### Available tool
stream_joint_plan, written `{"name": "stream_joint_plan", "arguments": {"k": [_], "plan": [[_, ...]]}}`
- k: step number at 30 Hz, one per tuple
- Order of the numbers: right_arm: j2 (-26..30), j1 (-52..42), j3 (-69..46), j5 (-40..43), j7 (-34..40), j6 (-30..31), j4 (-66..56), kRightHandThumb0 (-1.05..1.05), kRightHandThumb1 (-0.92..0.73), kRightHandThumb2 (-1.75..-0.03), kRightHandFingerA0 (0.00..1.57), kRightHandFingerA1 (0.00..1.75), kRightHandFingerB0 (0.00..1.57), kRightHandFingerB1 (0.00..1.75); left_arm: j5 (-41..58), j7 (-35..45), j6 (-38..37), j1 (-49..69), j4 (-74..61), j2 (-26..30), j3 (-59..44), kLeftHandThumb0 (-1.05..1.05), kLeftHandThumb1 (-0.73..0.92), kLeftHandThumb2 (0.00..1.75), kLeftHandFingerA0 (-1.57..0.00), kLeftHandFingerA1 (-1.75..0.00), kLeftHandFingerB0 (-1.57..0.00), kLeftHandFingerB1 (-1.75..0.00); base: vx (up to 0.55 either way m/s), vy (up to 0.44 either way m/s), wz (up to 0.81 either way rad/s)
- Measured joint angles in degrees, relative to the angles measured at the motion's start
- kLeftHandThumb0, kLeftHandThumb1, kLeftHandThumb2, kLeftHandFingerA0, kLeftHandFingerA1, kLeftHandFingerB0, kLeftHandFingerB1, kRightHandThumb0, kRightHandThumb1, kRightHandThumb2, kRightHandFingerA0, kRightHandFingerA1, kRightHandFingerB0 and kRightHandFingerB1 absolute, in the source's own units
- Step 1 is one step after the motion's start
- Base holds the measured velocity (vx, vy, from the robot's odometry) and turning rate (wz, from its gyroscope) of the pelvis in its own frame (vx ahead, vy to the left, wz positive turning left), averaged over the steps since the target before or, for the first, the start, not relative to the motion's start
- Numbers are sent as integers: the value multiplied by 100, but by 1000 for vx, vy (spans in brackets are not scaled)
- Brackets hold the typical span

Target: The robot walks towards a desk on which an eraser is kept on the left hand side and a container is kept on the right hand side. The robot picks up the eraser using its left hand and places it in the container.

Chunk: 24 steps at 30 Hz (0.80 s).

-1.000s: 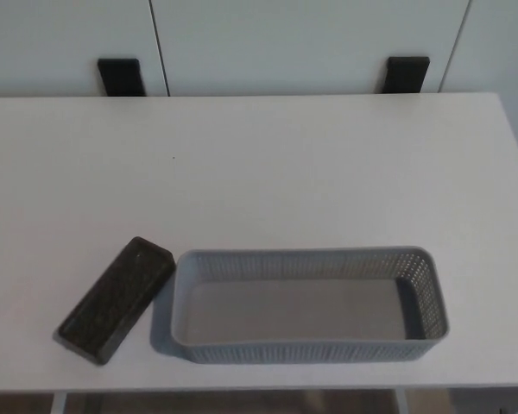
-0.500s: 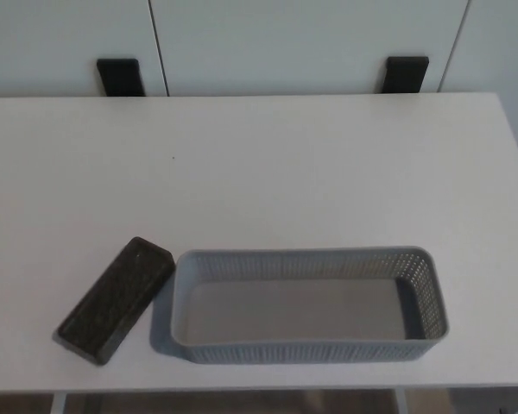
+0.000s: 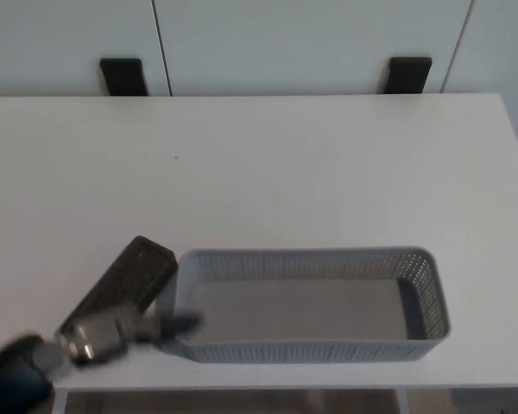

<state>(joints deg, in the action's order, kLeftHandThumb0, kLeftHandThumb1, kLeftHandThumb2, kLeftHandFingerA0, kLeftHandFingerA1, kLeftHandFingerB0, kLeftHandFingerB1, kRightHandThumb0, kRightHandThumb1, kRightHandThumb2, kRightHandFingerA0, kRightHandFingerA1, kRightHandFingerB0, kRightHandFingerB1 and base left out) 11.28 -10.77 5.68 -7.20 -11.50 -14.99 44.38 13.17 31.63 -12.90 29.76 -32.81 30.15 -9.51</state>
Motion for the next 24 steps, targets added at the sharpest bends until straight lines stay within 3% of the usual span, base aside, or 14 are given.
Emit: {"name": "stream_joint_plan", "arguments": {"k": [1,2,5,11,24], "plan": [[0,4,6,-4,2,0,-1,-42,-59,-57,62,55,36,43,-87,-91,0,-140,64,-70,-24,-44,46,54,0,-25,-11,-25,0,0,0],[1,7,12,-8,3,0,-3,-41,-59,-57,62,55,36,43,-170,-178,0,-265,138,-118,-31,-49,30,66,0,-15,-4,-28,0,0,0],[1,13,27,-19,4,0,-7,-39,-59,-57,62,54,37,42,-409,-391,1,-581,349,-188,-30,-56,33,64,0,0,-13,-14,0,0,0],[3,27,42,-34,5,0,-10,-40,-59,-56,61,55,35,43,-924,-841,42,-1167,900,-291,9,-50,34,67,0,-5,0,-7,0,0,0],[8,30,62,-94,6,0,-16,-42,-58,-56,63,55,37,43,-2022,-1726,272,-1950,1848,-495,417,-55,38,72,0,-5,-3,-8,0,0,0]]}}
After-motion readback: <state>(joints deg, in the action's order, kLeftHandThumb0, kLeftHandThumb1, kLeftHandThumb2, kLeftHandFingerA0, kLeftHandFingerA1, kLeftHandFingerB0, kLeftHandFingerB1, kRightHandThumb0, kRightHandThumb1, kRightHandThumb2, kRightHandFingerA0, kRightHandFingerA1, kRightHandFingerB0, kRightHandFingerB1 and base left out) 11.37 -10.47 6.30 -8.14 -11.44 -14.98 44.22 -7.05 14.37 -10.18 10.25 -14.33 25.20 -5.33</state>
